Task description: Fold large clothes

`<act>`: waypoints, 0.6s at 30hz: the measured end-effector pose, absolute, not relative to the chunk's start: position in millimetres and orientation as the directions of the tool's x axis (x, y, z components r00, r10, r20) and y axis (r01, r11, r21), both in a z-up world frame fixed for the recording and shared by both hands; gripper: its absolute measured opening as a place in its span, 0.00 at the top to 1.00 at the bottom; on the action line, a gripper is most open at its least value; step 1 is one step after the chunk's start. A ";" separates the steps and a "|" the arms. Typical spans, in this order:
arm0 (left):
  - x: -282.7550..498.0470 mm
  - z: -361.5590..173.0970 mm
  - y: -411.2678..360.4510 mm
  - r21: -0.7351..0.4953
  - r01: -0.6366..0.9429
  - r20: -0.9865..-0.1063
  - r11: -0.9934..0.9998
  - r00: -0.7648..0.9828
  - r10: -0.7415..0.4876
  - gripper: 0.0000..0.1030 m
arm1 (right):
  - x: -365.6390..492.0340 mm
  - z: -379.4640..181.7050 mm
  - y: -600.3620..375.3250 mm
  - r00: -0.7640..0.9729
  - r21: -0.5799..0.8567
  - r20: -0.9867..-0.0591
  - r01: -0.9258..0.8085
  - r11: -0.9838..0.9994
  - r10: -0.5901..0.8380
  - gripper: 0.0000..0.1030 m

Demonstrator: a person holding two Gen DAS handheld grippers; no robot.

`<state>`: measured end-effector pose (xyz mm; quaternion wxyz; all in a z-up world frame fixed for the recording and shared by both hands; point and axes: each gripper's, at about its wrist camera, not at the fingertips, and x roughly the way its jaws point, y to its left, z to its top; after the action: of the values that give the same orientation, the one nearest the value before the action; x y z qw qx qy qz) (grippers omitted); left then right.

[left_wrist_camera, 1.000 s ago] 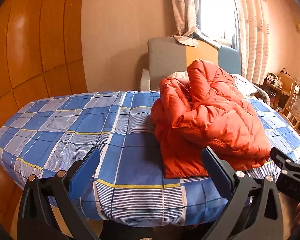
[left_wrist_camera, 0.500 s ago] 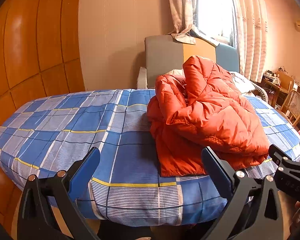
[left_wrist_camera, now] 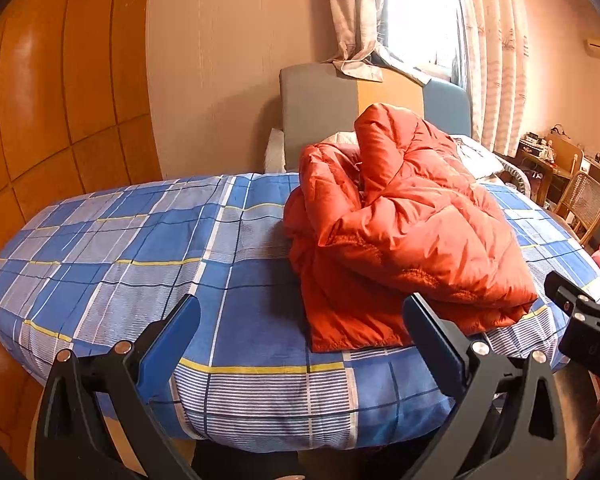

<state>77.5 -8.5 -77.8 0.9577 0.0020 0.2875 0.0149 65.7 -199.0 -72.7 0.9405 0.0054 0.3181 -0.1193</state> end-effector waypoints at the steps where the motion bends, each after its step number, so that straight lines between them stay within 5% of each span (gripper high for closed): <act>1: 76.8 -76.4 -9.1 0.010 -0.025 -0.547 1.000 0.837 0.026 0.02 | 66.5 -73.1 -199.7 0.766 -0.062 -0.603 0.231 0.971 -0.221 0.03; 18: 69.2 -71.3 -11.5 0.008 -0.006 -0.536 1.000 0.844 0.010 0.02 | 58.9 -70.3 -191.9 0.777 -0.087 -0.587 0.220 0.972 -0.228 0.03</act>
<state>69.2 -11.5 -71.3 0.9602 0.0032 0.2793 0.0042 58.9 -191.9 -70.3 0.9425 -0.0069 0.3122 -0.1188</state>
